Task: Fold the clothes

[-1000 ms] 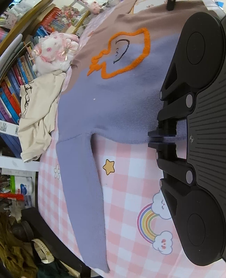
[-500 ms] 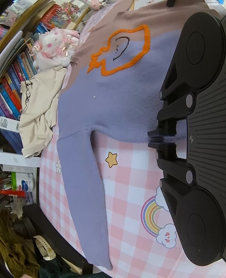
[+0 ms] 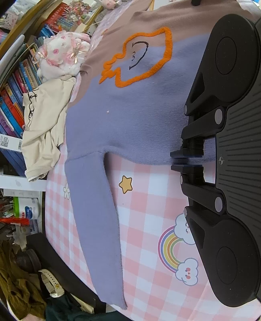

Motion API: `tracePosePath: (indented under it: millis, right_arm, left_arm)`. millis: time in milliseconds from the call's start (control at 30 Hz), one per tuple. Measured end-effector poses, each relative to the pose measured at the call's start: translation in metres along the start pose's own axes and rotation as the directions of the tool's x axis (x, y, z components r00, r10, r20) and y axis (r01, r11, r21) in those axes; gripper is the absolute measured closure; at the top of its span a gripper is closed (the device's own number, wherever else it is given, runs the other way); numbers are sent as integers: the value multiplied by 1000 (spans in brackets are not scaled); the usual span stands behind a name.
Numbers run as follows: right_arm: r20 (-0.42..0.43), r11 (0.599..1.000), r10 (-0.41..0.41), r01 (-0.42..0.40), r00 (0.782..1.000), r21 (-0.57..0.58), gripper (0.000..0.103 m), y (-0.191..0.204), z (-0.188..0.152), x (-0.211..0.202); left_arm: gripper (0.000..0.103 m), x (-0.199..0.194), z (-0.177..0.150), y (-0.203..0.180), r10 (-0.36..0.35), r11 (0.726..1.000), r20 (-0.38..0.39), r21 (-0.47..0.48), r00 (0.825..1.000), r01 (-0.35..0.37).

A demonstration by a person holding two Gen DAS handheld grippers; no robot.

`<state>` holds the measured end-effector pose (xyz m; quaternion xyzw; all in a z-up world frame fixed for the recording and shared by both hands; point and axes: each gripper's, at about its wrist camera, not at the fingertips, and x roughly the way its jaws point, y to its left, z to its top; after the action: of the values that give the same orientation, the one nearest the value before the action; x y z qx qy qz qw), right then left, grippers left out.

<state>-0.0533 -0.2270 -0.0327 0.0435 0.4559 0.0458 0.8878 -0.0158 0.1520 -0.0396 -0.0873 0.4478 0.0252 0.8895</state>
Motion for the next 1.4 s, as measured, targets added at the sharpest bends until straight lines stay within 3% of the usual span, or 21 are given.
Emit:
tracePosePath:
  millis: [667, 700, 800, 933, 1000, 1033, 1067, 1100, 1167, 1400]
  right_arm:
    - [-24, 977, 164, -166, 986, -138, 87, -26, 12, 7]
    - [-24, 976, 170, -171, 985, -137, 86, -27, 13, 7]
    - [-25, 973, 187, -188, 982, -135, 70, -31, 15, 7]
    - [-26, 969, 209, -211, 978, -132, 59, -36, 17, 8]
    - [-27, 966, 220, -222, 975, -131, 51, -39, 19, 8]
    - [-27, 965, 226, -228, 974, -130, 41, -40, 20, 8]
    - [-16, 968, 213, -213, 977, -131, 27, -40, 20, 6]
    - [-5, 971, 199, -198, 980, -132, 22, -40, 20, 5]
    - [17, 977, 170, -166, 985, -134, 10, -39, 21, 2]
    - [4, 985, 65, -64, 998, -162, 5, -26, 21, 8]
  left_arm:
    - [92, -8, -7, -20, 132, 991, 53, -36, 990, -130]
    - [92, -13, -7, -23, 140, 990, 78, -38, 987, -138]
    - [91, -28, -12, -32, 134, 990, 153, -59, 979, -126]
    - [87, -39, -19, -52, 107, 994, 175, -41, 979, -101]
    - [73, -42, -22, -63, 99, 995, 173, -24, 980, -97]
    - [67, -44, -24, -68, 96, 995, 171, -19, 981, -94]
    - [51, -44, -24, -71, 99, 995, 169, -13, 981, -98]
    - [27, -44, -24, -74, 107, 994, 167, -4, 980, -108]
    - [9, -43, -24, -79, 123, 992, 164, 15, 979, -128]
    - [8, -40, -22, -94, 156, 982, 155, 83, 976, -170]
